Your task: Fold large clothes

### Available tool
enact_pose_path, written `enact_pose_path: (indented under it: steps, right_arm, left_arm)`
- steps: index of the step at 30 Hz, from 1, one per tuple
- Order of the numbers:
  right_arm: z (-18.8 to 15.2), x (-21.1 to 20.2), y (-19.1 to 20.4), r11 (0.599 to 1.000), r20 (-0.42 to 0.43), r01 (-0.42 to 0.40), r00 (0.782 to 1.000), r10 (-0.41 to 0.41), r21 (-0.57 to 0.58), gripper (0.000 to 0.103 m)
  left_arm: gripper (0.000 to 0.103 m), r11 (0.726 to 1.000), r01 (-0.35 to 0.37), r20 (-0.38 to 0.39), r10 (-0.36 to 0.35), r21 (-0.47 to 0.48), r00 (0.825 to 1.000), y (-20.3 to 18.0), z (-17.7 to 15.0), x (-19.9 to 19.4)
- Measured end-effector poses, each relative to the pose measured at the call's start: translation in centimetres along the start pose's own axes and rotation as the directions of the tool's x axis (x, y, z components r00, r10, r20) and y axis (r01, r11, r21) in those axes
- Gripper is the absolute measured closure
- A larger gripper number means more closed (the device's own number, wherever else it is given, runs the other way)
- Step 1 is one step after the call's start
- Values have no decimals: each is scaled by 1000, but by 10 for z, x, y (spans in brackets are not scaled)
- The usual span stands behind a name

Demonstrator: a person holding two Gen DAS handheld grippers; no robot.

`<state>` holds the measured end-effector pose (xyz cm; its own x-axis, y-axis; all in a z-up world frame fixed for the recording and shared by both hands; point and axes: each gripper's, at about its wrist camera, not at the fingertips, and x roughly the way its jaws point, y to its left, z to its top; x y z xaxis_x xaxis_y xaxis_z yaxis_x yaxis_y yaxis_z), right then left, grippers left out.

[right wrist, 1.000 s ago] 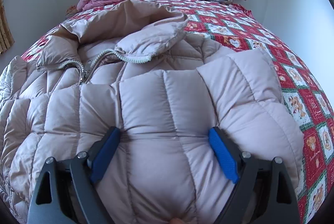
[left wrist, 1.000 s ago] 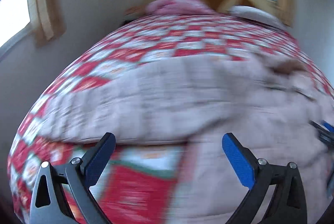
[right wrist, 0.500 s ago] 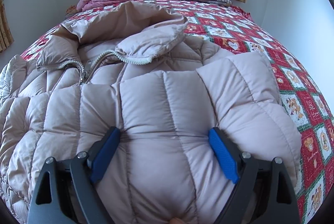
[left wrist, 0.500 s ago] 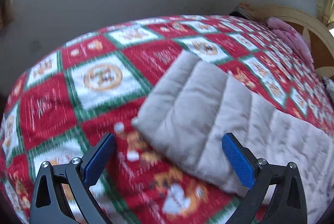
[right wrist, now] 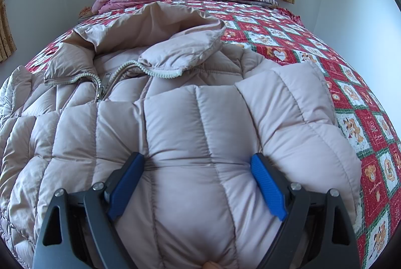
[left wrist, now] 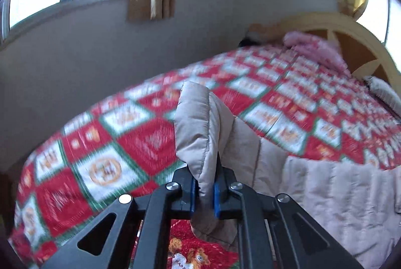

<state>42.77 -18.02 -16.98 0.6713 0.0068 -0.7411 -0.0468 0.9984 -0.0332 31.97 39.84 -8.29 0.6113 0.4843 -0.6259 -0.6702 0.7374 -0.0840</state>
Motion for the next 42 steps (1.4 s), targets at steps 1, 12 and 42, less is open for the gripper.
enact_pose_path:
  steps: [1, 12, 42]
  right_arm:
    - [0, 0, 0, 1000, 1, 0, 1000, 0, 0, 13]
    - [1, -1, -2, 1000, 3, -3, 1000, 3, 2, 13]
    - [0, 0, -7, 999, 22, -41, 999, 41, 34, 13]
  left_arm:
    - [94, 1000, 17, 29, -17, 11, 999, -4, 6, -14]
    - [94, 926, 333, 232, -368, 176, 900, -100, 36, -167]
    - [11, 496, 543, 31, -757, 678, 653, -365, -181, -306]
